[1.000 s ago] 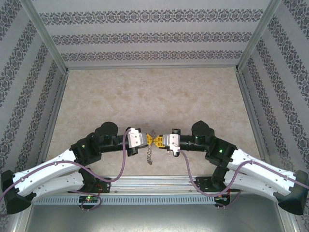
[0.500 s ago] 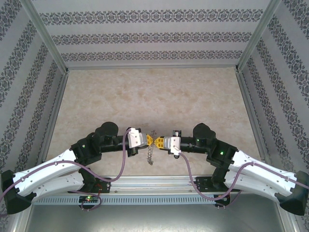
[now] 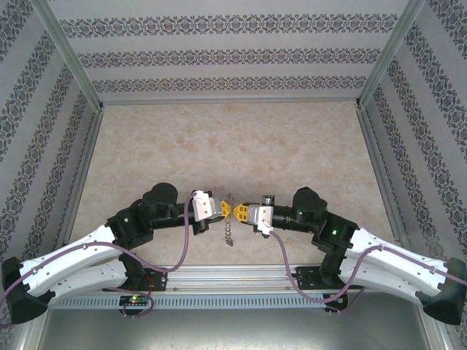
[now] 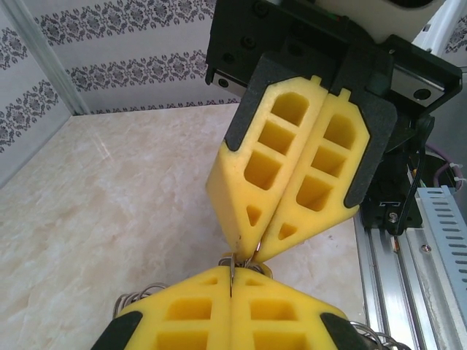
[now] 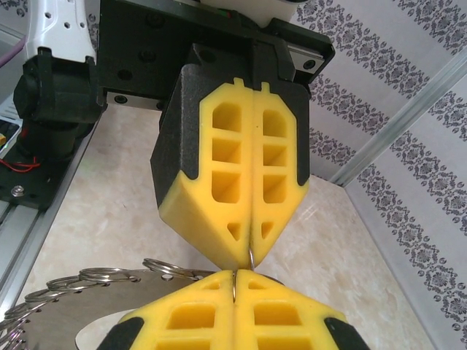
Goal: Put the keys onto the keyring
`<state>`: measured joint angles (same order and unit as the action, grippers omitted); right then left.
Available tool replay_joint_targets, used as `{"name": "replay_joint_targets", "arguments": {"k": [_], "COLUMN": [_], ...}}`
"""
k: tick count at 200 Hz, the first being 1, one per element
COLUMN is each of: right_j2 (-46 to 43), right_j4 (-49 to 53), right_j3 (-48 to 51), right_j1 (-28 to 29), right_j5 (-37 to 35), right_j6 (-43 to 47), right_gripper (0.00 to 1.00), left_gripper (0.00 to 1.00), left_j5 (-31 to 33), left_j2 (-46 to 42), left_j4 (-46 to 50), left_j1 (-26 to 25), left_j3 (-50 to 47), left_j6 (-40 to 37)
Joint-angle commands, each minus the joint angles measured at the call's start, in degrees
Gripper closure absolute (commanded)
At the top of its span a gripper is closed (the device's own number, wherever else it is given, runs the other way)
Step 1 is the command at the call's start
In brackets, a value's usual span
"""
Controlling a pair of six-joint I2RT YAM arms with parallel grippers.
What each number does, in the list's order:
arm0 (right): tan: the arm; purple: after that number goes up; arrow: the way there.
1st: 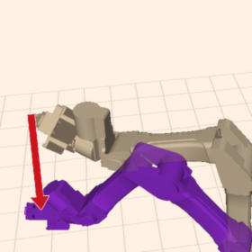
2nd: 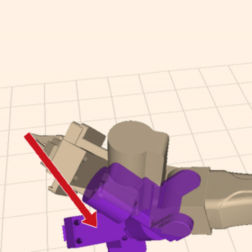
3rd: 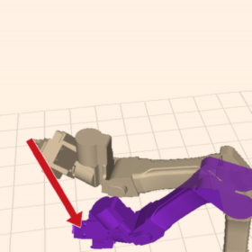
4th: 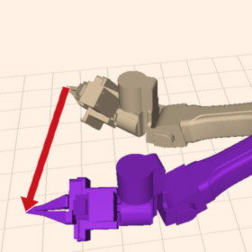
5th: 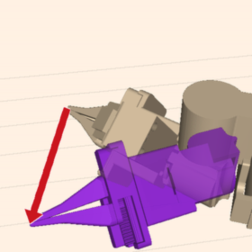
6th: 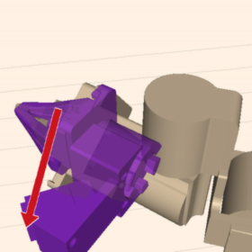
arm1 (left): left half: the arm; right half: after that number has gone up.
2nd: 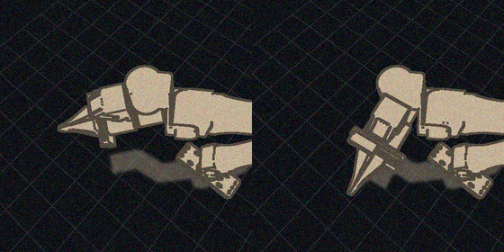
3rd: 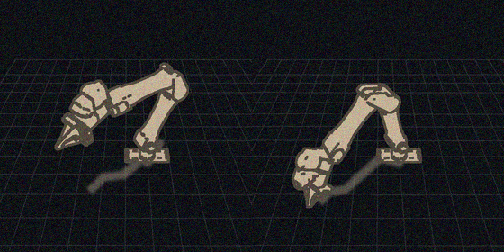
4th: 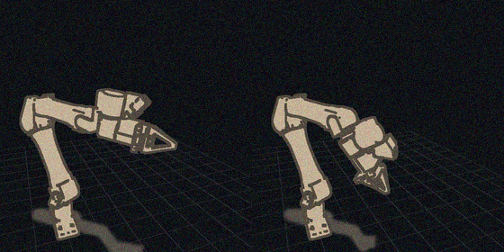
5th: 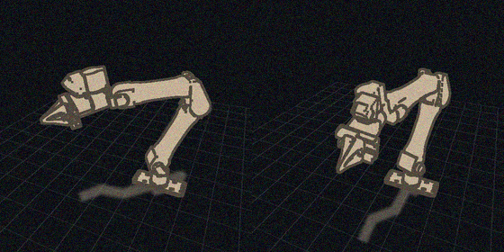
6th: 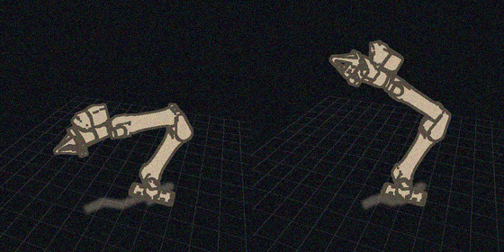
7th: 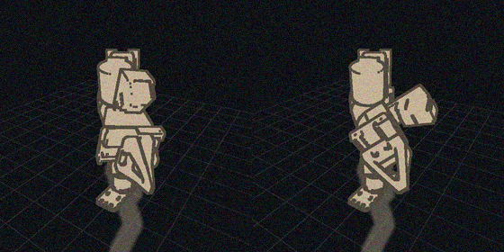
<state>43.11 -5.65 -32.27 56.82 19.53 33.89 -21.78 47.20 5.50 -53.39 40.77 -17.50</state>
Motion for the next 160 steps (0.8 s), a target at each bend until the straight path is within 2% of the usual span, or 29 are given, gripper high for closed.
{"name": "replay_joint_targets", "arguments": {"k": [1,28,138,160], "right_j2": [-0.13,-0.48,-0.56,-0.56], "right_j4": [2.15,1.89,1.46,1.42], "right_j3": [1.68,2.03,2.82,3.07], "right_j1": [1.15,1.10,1.10,1.11], "right_j5": [-0.01,-0.28,-0.83,-0.85], "right_j6": [0.92,0.74,0.39,-0.11], "right_gripper": [0.98,0.93,0.89,0.85], "left_gripper": [1.00,1.00,1.00,1.00], "left_j5": [0.82,0.96,1.11,1.06], "left_j2": [-1.44,-1.53,-1.78,-2.07], "left_j4": [-9.52,-9.50,-11.30,-11.65], "left_j1": [1.02,1.26,1.71,1.71], "left_j3": [2.60,2.62,1.82,1.50], "left_j6": [1.49,1.51,2.02,2.11]}}
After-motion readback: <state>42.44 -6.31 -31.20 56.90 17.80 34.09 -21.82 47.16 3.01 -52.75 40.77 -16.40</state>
